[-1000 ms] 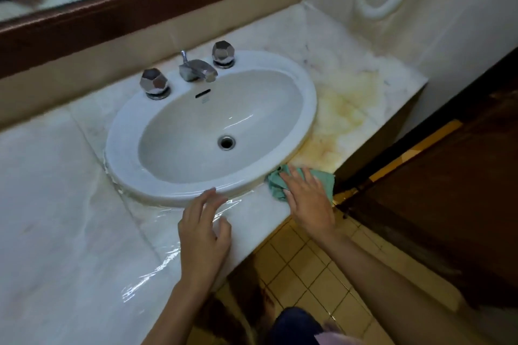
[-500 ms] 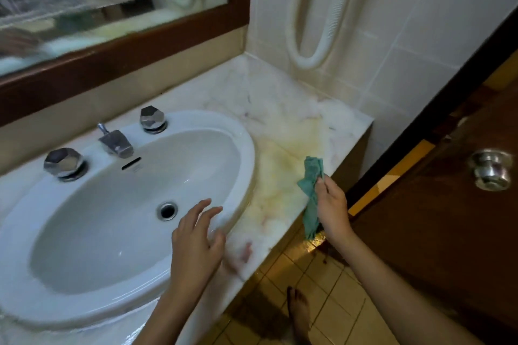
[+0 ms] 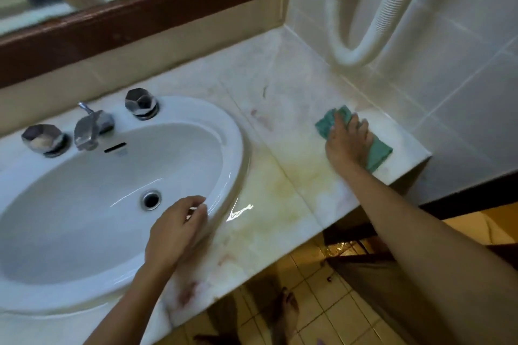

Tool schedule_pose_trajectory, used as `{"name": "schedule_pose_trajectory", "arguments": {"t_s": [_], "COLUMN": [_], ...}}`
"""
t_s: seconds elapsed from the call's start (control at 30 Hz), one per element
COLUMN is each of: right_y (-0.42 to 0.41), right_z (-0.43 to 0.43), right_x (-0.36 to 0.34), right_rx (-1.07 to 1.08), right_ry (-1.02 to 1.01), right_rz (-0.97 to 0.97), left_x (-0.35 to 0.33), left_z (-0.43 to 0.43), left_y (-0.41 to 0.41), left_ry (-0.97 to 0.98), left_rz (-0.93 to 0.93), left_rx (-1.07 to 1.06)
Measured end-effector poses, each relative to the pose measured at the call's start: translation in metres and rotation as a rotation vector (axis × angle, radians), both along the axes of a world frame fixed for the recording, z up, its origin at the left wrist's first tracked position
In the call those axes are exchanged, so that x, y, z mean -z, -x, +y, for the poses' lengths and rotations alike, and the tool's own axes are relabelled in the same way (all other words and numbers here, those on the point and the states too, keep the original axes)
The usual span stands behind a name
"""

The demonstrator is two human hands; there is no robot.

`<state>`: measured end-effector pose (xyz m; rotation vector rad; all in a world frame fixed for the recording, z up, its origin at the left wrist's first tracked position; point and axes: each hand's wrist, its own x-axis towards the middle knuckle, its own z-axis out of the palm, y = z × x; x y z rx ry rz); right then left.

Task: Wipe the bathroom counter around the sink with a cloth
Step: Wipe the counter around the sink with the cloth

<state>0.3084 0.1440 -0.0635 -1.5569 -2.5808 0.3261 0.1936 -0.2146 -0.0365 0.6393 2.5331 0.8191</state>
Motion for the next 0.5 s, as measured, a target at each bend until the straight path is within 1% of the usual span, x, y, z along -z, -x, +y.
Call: {"name": "schedule_pose_trajectory", "arguments": {"t_s": [0.1,0.23,0.4,0.5], "right_y": [0.035,0.055,0.016,-0.024], "right_z": [-0.005,-0.050,-0.132,-0.152], "right_x": [0.003,0.006,0.001,-0.004], "right_rx": [-0.123,-0.314,-0.494,-0.615], "right_ry": [0.027,0.049,0.061,0.101], "right_rz": [-0.018,-0.033,-0.045,-0.099], "left_x": [-0.002,-0.004,-0.007,-0.007], "left_z": [0.003,0.003,0.002,0.004], "left_y": [-0.002,-0.003,-0.004,-0.005], "left_ry": [0.009,-0.002,-0.010,0.007], "left_rz": [-0.013,-0.015,-0.062,-0.087], "left_rx": [-0.015,-0.029,-0.083,-0.108]}}
